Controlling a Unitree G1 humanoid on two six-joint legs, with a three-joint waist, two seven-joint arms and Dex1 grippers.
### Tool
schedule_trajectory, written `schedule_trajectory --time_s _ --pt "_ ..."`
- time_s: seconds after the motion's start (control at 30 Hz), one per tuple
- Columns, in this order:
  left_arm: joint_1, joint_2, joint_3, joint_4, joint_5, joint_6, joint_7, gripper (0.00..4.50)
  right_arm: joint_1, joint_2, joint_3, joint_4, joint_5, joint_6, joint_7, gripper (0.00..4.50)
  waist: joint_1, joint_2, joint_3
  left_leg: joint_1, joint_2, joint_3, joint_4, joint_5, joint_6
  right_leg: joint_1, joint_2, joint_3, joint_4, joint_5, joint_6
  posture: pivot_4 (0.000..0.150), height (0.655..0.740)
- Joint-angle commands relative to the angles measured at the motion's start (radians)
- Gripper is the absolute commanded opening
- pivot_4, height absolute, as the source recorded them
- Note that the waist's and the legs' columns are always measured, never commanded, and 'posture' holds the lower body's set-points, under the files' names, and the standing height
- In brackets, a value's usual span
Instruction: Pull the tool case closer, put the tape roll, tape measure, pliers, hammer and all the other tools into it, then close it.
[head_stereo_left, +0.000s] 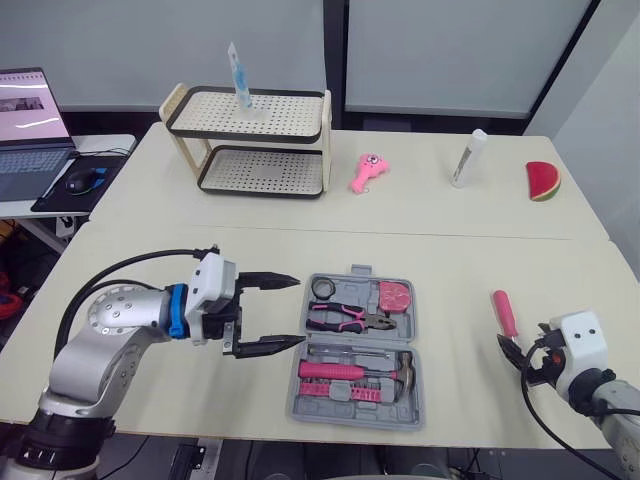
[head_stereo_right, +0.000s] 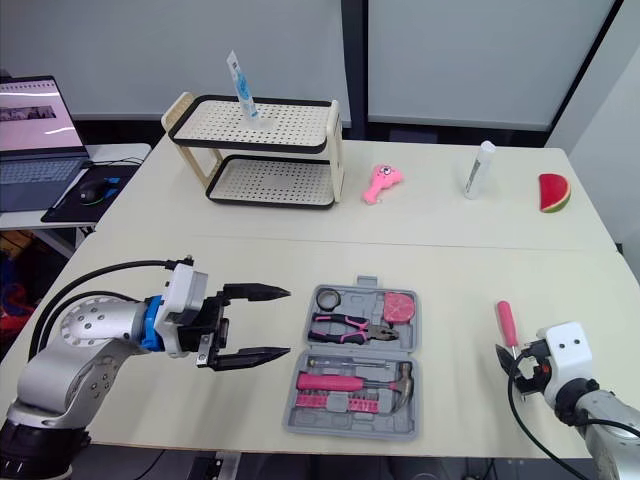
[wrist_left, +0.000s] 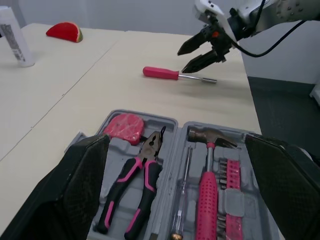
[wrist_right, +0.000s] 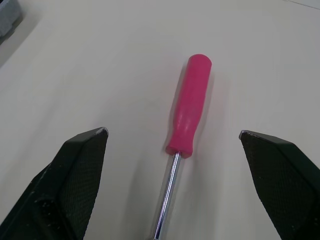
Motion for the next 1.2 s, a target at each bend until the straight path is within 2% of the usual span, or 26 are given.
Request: schedule_trajectory --time_s 0.03,0.27,0.37,0.5,0.9,1.1,1.2 --pt "-0.044 -0.013 -0.037 -0.037 -0.012 0.007 -0.019 4.46 -0.032 0.013 0.009 0.033 -0.015 0.004 -0.040 4.50 0.000 0.000 0.000 0.000 0.000 0.000 0.000 0.000 0.000 0.000 0.000 0.000 0.000 0.000 0.000 0.150 0.7350" --pt "-0.104 -0.041 -0.093 -0.020 0.010 0.010 -0.027 4.46 -0.105 0.057 0.051 0.160 -0.044 -0.028 -0.098 4.50 0.000 0.000 0.000 0.000 0.000 0.000 0.000 0.000 0.000 0.000 0.000 0.000 0.000 0.000 0.000 0.150 0.7350" --pt "-0.112 -0.046 -0.102 -0.019 0.013 0.012 -0.022 4.50 -0.117 0.072 0.048 0.195 -0.048 -0.042 -0.113 3.93 0.000 0.000 0.000 0.000 0.000 0.000 0.000 0.000 0.000 0.000 0.000 0.000 0.000 0.000 0.000 0.150 0.7350" --pt "-0.125 -0.058 -0.111 -0.011 0.022 0.010 -0.018 4.50 -0.114 0.083 0.059 0.228 -0.054 -0.091 -0.110 2.64 0.000 0.000 0.000 0.000 0.000 0.000 0.001 0.000 0.000 0.000 0.000 0.000 0.000 0.000 0.000 0.150 0.7350" --pt "-0.089 -0.040 -0.077 0.012 0.054 -0.018 -0.015 4.50 -0.101 0.085 0.051 0.225 -0.044 -0.131 -0.113 0.73 0.001 0.000 0.000 0.001 0.000 0.000 0.001 0.000 0.000 0.001 0.000 0.000 0.000 0.001 0.001 0.150 0.7350" --pt "-0.039 -0.014 -0.036 0.009 0.069 -0.052 -0.014 4.50 -0.103 0.026 0.063 0.122 -0.045 -0.136 -0.064 0.71 0.001 0.002 0.001 0.000 0.000 0.000 0.001 0.000 0.000 0.001 0.000 0.000 0.000 0.001 0.001 0.150 0.7350" --pt "0.017 0.036 -0.005 0.005 0.069 -0.067 -0.053 4.50 -0.100 -0.065 0.106 0.006 -0.051 -0.117 0.015 0.71 -0.006 0.003 0.001 0.001 0.000 0.000 0.001 0.000 0.000 0.001 0.000 0.000 0.001 0.001 0.001 0.150 0.7350"
